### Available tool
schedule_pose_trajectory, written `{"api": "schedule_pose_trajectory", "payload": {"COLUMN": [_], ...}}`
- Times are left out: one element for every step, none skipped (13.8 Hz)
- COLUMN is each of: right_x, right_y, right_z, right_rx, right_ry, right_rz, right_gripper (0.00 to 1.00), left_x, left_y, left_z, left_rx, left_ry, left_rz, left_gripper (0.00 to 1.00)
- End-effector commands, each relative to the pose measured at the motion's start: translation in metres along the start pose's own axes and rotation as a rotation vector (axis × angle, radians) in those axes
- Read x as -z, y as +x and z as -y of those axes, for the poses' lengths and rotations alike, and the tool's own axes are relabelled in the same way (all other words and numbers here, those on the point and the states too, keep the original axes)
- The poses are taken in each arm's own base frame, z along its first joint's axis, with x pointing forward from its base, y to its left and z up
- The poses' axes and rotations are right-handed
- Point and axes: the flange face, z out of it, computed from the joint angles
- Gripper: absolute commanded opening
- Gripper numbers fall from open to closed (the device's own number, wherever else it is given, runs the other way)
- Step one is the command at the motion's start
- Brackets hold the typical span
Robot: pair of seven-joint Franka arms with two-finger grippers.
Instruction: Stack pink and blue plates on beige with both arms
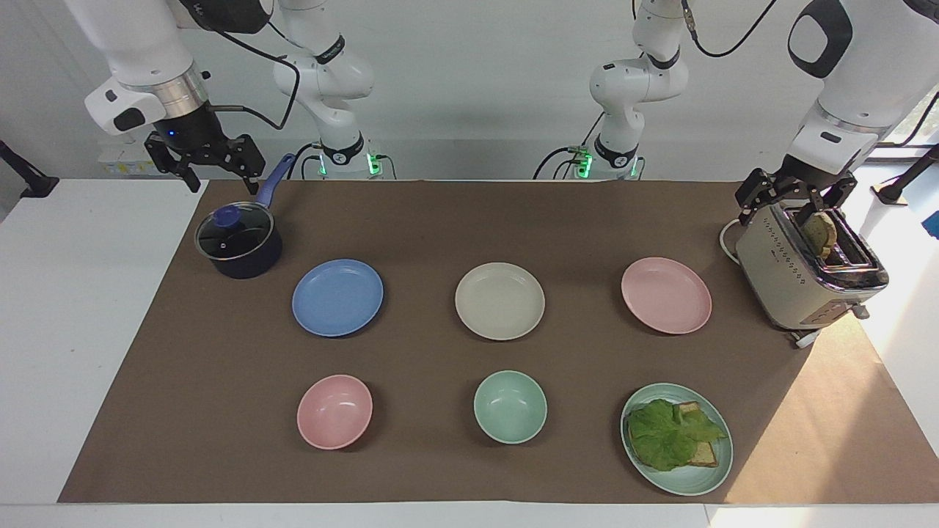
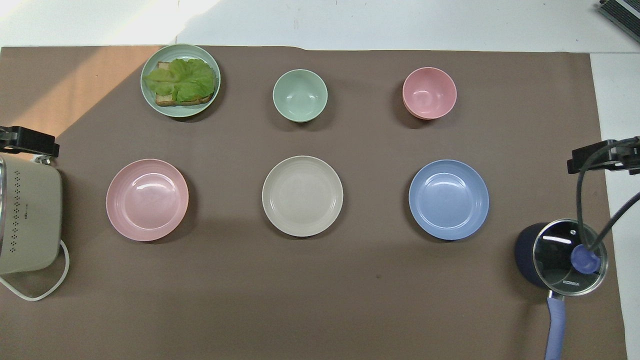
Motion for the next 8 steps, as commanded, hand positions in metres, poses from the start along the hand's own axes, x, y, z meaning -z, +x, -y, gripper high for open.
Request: {"api": "schedule_pose_trajectory", "payload": {"right_x": [0.0,0.0,0.0,0.0,0.0,0.0,0.0,0.0], "right_y": [-0.002,-0.002,-0.002,-0.002,-0.002,-0.002,-0.002,-0.002], "right_z": [0.0,0.0,0.0,0.0,0.0,0.0,0.0,0.0], "right_rx": [-0.018,-0.018,-0.018,-0.018,-0.018,-0.016,-0.016,-0.016], "right_ry": [-0.007,-0.007,-0.007,-0.007,-0.005,-0.007,-0.007,-0.007], "right_rz": [0.004,0.002,0.002,0.004,0.004,0.004,0.004,0.004], "right_gripper": [1.0,1.0,1.0,1.0,1.0,1.0,1.0,1.0], "left_x": [-0.002,-0.007,-0.016,-0.027,-0.044,-0.072,-0.099,-0.122], "left_y": [-0.01,-0.009,-0.008,-0.007,-0.006,-0.009,-0.013,-0.015], "left_z": [0.002,0.002,0.003,0.002,0.004,0.008,0.011,0.01], "left_rx": [-0.003,0.0,0.005,-0.001,0.009,0.014,0.015,0.012], "left_ry": [0.005,0.004,0.001,0.0,0.0,-0.002,-0.003,-0.003], "left_rz": [-0.005,0.002,0.017,0.026,0.026,0.04,0.049,0.045], "left_gripper": [1.0,1.0,1.0,1.0,1.0,1.0,1.0,1.0]}}
